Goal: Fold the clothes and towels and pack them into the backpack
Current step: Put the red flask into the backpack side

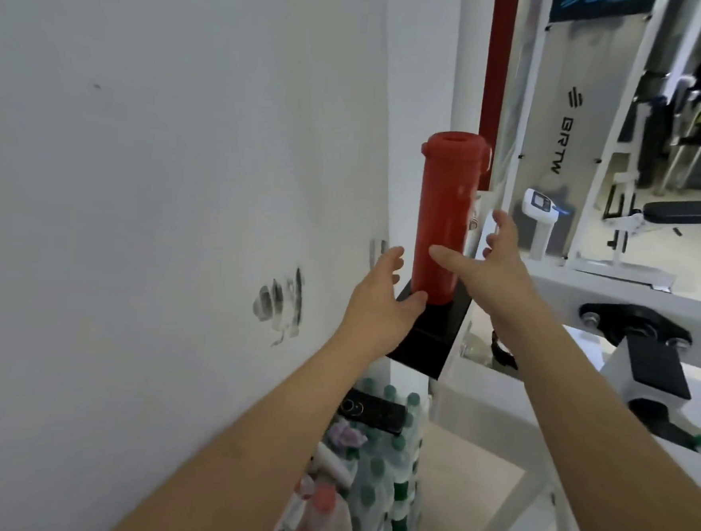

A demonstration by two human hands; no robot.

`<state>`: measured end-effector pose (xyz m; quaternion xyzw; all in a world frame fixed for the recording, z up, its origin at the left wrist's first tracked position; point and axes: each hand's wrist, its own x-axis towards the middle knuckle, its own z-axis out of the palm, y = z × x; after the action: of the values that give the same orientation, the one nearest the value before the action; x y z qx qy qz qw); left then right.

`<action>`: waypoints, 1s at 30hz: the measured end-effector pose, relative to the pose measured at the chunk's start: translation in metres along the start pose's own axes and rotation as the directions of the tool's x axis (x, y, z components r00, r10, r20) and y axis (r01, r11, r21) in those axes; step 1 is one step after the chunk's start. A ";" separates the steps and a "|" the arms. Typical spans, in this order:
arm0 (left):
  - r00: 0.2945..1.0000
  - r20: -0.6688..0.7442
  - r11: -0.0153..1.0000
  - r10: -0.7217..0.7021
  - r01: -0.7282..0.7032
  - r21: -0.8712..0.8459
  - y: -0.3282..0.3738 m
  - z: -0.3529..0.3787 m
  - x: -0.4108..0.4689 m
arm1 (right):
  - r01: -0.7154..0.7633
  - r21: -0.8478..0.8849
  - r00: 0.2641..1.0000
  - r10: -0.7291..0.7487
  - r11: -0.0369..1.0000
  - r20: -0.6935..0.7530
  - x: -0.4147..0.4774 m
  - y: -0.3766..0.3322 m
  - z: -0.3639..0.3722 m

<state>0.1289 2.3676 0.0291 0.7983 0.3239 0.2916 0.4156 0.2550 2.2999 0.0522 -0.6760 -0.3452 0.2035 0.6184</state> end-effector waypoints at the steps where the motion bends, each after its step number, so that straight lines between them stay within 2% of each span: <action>1: 1.000 0.013 1.000 0.005 -0.005 -0.015 0.002 0.008 0.012 | 0.004 0.024 1.000 -0.004 1.000 0.018 0.015 0.001 0.002; 5: 0.999 -0.036 0.997 0.040 -0.042 -0.066 0.000 0.036 0.048 | 0.062 0.065 0.997 -0.064 0.996 0.036 0.051 0.013 0.017; 7: 0.998 -0.054 0.993 0.032 -0.038 -0.112 -0.002 0.043 0.057 | 0.124 -0.013 0.991 -0.125 0.992 -0.051 0.057 0.014 0.023; 9: 0.997 -0.072 0.991 0.029 -0.038 -0.126 -0.002 0.045 0.059 | 0.132 -0.093 0.988 -0.138 0.987 -0.067 0.058 0.011 0.025; 12: 0.996 -0.086 0.996 -0.014 0.006 -0.091 0.003 0.033 0.049 | 0.103 -0.018 0.994 -0.103 0.995 -0.040 0.055 0.003 0.027; 15: 0.994 -0.093 0.997 -0.059 0.053 -0.060 0.009 0.003 0.026 | 0.117 0.063 0.991 -0.121 0.991 0.062 0.037 -0.020 0.036; 17: 0.995 -0.071 0.994 -0.070 0.063 -0.094 0.014 -0.029 -0.001 | 0.109 0.123 0.964 -0.135 0.986 0.229 0.020 -0.039 0.044; 18: 0.995 -0.046 0.989 -0.086 0.080 -0.128 0.015 -0.047 -0.018 | 0.071 0.205 0.932 -0.138 0.976 0.334 0.010 -0.049 0.049; 20: 0.994 0.025 0.963 -0.109 0.112 -0.246 0.016 -0.084 -0.058 | -0.063 0.391 0.822 -0.175 0.918 0.542 -0.012 -0.063 0.061; 22: 0.991 0.069 0.932 -0.113 0.129 -0.340 0.013 -0.119 -0.104 | -0.160 0.468 0.704 -0.232 0.869 0.671 -0.037 -0.071 0.080; 26: 0.984 0.048 0.895 -0.174 0.178 -0.409 0.002 -0.173 -0.209 | -0.231 0.491 0.486 -0.337 0.840 0.806 -0.105 -0.083 0.139; 30: 0.967 -0.027 0.900 -0.252 0.224 -0.373 0.002 -0.211 -0.319 | -0.276 0.492 0.362 -0.385 0.825 0.849 -0.195 -0.093 0.194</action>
<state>-0.2233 2.2245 0.0699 0.6495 0.3743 0.3234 0.5775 -0.0334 2.2945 0.0844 -0.2129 -0.5791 0.6176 0.4878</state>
